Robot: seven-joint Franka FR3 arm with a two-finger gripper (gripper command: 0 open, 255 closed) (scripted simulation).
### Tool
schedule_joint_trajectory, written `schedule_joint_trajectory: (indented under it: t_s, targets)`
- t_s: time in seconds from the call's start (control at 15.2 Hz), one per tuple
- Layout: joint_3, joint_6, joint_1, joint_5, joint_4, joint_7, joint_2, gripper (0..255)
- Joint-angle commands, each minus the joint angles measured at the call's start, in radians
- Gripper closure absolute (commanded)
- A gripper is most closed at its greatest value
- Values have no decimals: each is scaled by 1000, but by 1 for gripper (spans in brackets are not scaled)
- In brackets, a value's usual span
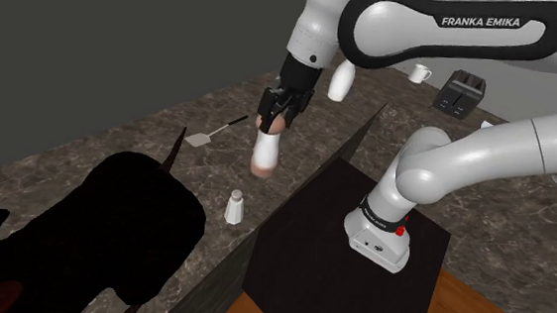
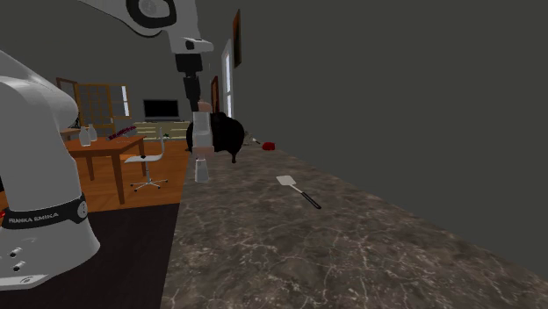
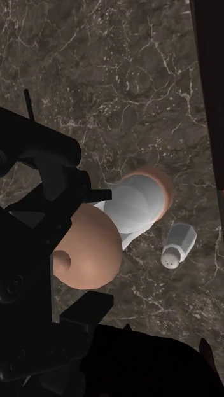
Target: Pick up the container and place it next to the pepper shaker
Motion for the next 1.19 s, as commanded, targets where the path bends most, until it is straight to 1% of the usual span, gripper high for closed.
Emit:
schedule_joint_trajectory:
  t_s: [0.0, 0.59, 1.12]
  targets:
    - [7, 28, 3, 8, -25, -3, 3, 255]
    - [39, 161, 15, 43, -123, -23, 38, 255]
    - [70, 291, 26, 79, -197, -42, 96, 255]
